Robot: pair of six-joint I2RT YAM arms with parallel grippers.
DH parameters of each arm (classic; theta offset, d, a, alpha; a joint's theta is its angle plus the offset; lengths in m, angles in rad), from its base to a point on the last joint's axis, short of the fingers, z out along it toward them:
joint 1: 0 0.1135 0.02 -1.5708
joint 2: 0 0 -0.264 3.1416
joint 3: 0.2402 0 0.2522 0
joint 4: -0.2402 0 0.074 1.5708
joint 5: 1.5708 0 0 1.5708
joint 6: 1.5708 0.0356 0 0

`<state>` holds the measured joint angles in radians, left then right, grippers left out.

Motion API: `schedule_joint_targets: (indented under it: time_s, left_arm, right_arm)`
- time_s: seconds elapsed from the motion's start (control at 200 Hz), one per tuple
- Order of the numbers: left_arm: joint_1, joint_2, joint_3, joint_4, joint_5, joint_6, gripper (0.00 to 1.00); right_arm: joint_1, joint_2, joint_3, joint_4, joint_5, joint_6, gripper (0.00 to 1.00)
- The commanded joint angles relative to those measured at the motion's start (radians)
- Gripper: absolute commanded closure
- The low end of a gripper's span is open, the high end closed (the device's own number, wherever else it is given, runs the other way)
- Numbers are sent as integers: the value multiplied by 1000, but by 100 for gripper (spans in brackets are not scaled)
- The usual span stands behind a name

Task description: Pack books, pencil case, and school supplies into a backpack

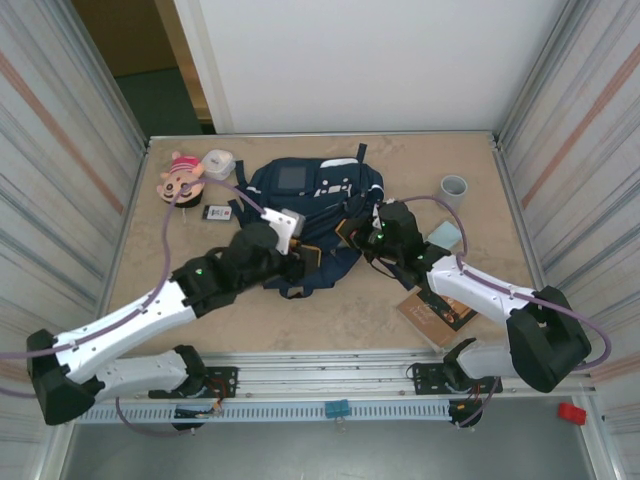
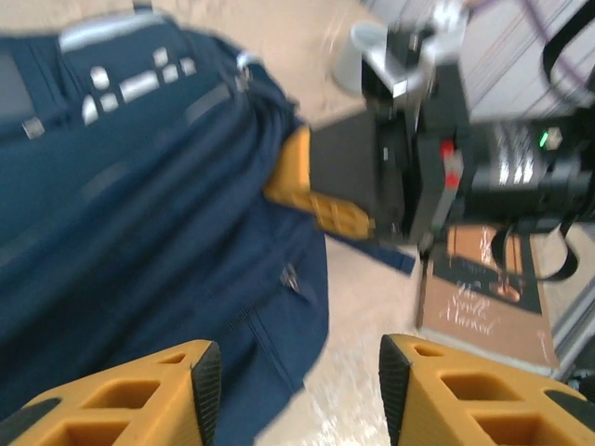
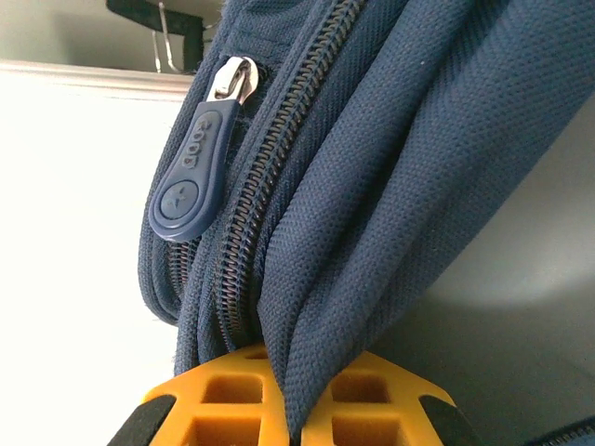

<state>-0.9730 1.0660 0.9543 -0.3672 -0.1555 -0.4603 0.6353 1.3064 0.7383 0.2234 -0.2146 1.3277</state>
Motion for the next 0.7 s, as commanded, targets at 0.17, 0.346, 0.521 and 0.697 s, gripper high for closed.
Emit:
schedule_joint_targets:
  time_s: [0.17,0.346,0.521,0.697]
  left_arm:
    - [-90,171,85,-107,-195,-311,50]
    - [-90,215,76,-21,-241,-370,50]
    - [-87,247,70,36,-282,-382,50]
    - [-79,292,90,49,-291,-388,51]
  right_arm:
    - [45,-46,99,31,56,15,97]
    - [66,-49,113,38,60,31,97]
    - [86,-55,122,35,61,51,97]
    - [101,-64,121,28,64,61,97]
